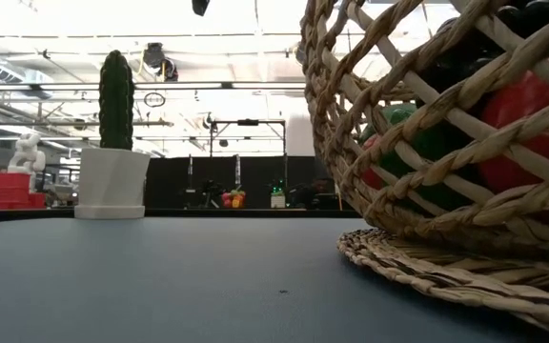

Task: Build produce basket
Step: Return to Home Position

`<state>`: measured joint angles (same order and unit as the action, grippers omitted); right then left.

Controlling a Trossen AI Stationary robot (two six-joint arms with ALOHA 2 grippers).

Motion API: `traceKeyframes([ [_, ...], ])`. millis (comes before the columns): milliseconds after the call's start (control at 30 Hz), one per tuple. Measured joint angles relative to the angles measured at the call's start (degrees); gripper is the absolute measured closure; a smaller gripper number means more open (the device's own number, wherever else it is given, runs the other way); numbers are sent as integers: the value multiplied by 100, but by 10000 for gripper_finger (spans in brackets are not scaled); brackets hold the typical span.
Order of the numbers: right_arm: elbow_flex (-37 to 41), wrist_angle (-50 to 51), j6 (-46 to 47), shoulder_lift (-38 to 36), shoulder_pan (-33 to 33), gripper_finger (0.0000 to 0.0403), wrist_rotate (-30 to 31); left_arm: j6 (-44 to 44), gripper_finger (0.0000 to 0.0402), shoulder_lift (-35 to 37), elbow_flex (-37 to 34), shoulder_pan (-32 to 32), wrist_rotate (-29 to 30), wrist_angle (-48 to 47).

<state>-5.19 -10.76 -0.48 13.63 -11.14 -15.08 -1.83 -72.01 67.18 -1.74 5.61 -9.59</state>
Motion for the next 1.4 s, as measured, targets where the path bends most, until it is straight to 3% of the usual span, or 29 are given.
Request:
traceKeyframes([
  [167, 417, -433, 177, -1, 275, 403, 62, 6, 395, 2, -112, 1, 73, 5],
  [633, 424, -151, 131, 2, 298, 403, 148, -221, 399, 2, -610, 11, 94, 719],
  [1033, 433, 242, 298, 9, 300, 403, 126, 134, 394, 2, -610, 11, 96, 469],
  [1200, 433, 250, 266, 5, 334, 403, -269, 108, 398, 2, -610, 11, -51, 303],
  [1400, 433, 411, 377, -70, 514, 403, -266, 68, 399, 2, -612, 11, -63, 212],
])
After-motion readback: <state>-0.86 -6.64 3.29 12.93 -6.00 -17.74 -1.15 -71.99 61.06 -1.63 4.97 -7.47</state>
